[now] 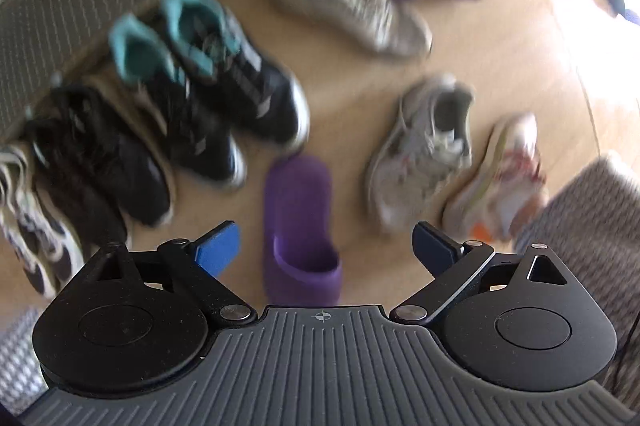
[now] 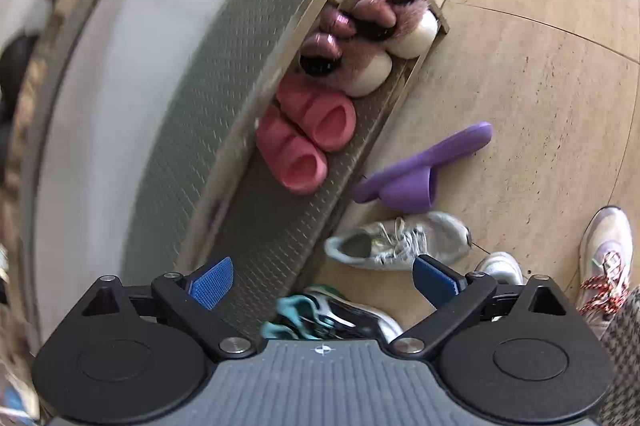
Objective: Organize scattered shoes
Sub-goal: 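Set the grey sneaker in the row beside the teal-lined pair, left tool, then grasp the grey-white mesh sneaker by its heel with the right tool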
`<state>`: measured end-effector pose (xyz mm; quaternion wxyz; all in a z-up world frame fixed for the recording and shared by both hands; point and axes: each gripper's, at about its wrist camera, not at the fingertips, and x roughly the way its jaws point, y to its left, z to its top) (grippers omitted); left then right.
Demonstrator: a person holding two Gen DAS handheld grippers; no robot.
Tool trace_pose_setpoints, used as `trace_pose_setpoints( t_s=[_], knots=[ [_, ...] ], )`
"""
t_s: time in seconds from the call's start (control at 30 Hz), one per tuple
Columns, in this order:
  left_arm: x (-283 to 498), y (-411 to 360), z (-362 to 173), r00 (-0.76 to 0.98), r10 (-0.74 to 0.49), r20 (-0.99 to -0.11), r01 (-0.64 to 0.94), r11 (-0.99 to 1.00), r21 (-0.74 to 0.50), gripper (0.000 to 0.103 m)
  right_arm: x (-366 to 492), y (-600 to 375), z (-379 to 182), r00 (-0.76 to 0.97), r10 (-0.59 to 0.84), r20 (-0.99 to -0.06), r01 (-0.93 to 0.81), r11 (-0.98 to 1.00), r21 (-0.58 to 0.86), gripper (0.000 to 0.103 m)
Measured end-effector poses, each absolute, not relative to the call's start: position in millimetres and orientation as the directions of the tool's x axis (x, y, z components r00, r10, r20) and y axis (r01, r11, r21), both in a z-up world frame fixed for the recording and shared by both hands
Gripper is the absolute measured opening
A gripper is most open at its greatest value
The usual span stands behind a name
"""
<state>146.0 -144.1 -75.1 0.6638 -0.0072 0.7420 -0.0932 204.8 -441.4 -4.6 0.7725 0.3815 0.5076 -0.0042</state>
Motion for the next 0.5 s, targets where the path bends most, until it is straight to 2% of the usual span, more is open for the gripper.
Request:
trace_pose_setpoints(
  t_s=[0.07,0.17,0.27,0.37,0.4,0.43,0.47,0.5],
  knots=[
    [140.0,-139.0,-96.2,-0.124,-0.131,-0.984,0.094,0.985,-0.143,0.095,206.6,-429.8,-18.5,0.441,0.364,-0.820,0.384,0.750,0.539,0.099],
    [151.0,-147.7,-107.1,-0.146,-0.100,-0.984,0.103,0.988,-0.116,0.093,208.3,-412.3,-65.9,0.313,0.261,-0.913,0.396,0.838,0.375,0.099],
    [168.6,-156.2,-91.4,-0.112,-0.163,-0.980,0.192,0.964,-0.182,0.096,209.7,-402.1,-107.9,0.187,0.161,-0.969,0.376,0.899,0.222,0.098],
    [177.9,-142.3,-81.1,-0.067,-0.140,-0.988,0.197,0.969,-0.151,0.097,209.6,-388.9,-153.7,0.074,0.056,-0.996,0.278,0.958,0.075,0.095],
    [181.1,-135.0,-82.7,-0.077,-0.131,-0.988,0.172,0.975,-0.143,0.097,209.5,-385.6,-164.2,0.055,0.043,-0.998,0.243,0.969,0.055,0.087],
    [184.3,-127.7,-84.3,-0.088,-0.122,-0.989,0.148,0.980,-0.134,0.097,209.5,-381.6,-172.3,0.042,0.051,-0.998,0.203,0.977,0.058,0.062],
    [187.5,-119.8,-86.2,-0.101,-0.129,-0.986,0.115,0.983,-0.141,0.097,209.8,-377.0,-180.8,0.028,0.062,-0.998,0.161,0.985,0.066,0.047],
    [190.7,-111.6,-88.4,-0.113,-0.149,-0.982,0.076,0.985,-0.158,0.097,212.3,-368.6,-191.0,0.015,0.093,-0.996,0.108,0.990,0.094,0.026]
  ],
)
